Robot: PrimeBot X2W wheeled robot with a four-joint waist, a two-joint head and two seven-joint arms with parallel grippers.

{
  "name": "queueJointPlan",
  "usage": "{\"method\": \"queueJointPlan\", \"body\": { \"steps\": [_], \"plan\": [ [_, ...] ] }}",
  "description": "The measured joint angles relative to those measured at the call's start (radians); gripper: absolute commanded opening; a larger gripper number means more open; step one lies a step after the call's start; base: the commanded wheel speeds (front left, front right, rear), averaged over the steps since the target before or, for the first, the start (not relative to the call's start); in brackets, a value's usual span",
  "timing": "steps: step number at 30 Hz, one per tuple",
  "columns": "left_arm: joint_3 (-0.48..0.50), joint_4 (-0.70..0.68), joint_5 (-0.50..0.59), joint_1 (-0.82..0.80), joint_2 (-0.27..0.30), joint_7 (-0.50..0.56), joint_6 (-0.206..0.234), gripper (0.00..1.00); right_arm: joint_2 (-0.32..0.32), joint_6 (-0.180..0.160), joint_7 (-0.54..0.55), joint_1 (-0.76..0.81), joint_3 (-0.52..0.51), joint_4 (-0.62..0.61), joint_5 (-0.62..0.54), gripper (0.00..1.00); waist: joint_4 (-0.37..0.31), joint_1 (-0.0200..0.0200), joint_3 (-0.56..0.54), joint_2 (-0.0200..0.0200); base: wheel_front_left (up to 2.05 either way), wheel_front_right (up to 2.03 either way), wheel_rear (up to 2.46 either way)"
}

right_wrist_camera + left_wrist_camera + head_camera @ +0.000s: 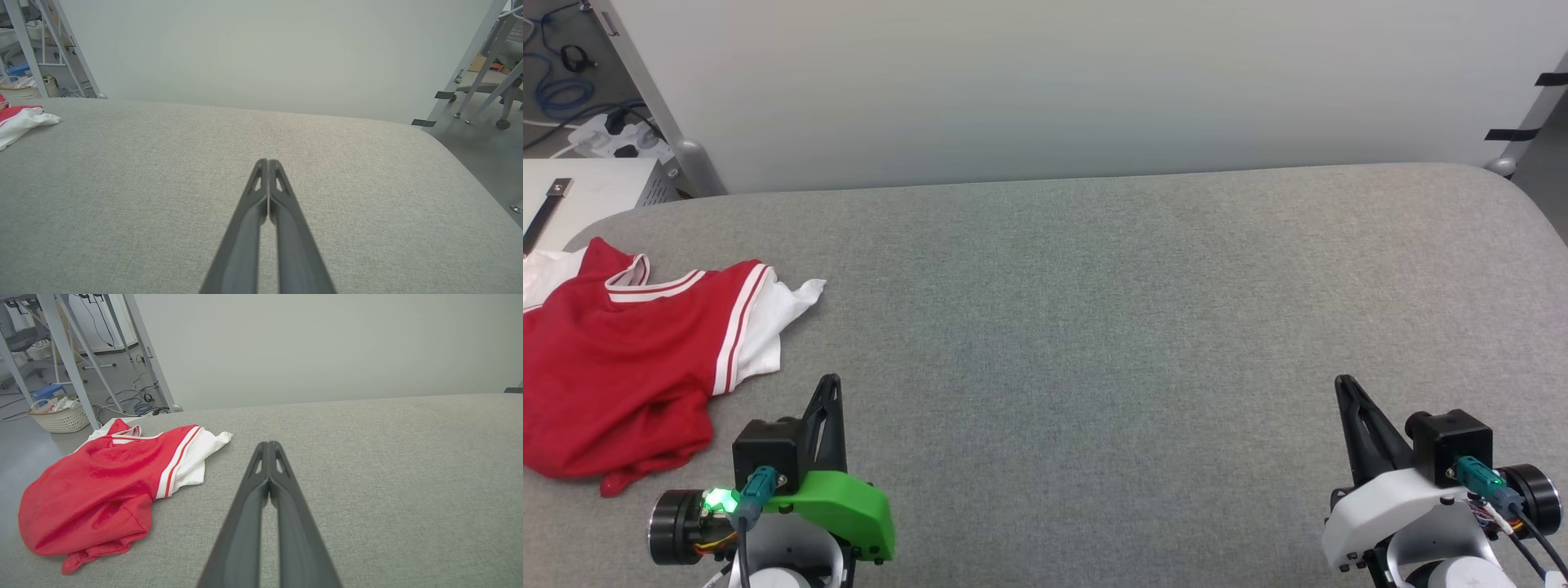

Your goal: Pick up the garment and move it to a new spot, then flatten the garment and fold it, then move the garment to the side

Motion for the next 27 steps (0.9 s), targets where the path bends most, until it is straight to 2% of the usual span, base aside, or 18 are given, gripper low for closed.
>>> {"method": "queueJointPlan", "body": {
  "steps": [27],
  "plan": [
    [0.000, 0.000, 0.000, 0.000, 0.000, 0.000, 0.000, 0.00, 0.000, 0.000, 0.000, 0.000, 0.000, 0.000, 0.000, 0.00, 0.000, 0.0000, 0.000, 0.0000, 0.00, 0.00, 0.00]
  ]
}}
